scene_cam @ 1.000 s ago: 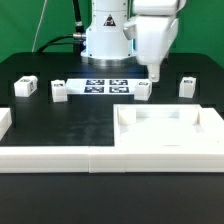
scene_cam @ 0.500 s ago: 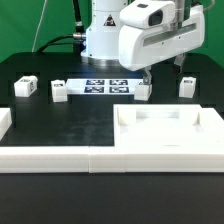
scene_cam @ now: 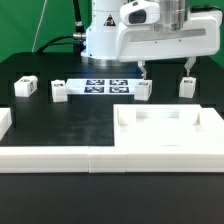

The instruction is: Assemble one leg

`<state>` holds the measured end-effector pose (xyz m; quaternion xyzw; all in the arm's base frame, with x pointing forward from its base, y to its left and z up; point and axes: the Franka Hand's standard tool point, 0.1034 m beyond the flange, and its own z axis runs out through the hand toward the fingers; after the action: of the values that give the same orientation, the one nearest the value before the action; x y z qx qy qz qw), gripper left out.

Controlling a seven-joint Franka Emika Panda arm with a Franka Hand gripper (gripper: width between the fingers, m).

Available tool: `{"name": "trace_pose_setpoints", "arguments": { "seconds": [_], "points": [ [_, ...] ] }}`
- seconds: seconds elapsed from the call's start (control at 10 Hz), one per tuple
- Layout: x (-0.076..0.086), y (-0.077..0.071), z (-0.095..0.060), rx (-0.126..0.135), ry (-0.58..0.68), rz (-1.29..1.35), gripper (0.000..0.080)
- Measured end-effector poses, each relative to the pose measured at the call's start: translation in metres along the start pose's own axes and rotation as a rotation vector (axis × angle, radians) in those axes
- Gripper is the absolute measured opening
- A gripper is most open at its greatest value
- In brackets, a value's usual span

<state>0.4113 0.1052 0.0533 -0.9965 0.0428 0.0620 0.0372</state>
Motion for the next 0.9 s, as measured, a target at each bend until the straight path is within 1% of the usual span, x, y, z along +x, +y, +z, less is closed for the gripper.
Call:
{"name": "trace_pose_setpoints", "arguments": {
  "seconds": [0.1, 0.4, 0.5, 0.8, 0.9],
  "points": [
    [-0.006, -0.009, 0.003, 0.006, 0.002, 0.141, 0.0649],
    [-0.017, -0.032, 0.007, 0.018, -0.015, 0.413, 0.0649],
    [-0.018, -0.032, 0.007, 0.022, -0.017, 0.426, 0.0649],
    [-0.018, -0.031, 0.008, 0.021, -0.036, 0.399, 0.0649],
    [-0.020, -0.029, 0.009, 0.021, -0.060, 0.369, 0.0649]
  ]
}}
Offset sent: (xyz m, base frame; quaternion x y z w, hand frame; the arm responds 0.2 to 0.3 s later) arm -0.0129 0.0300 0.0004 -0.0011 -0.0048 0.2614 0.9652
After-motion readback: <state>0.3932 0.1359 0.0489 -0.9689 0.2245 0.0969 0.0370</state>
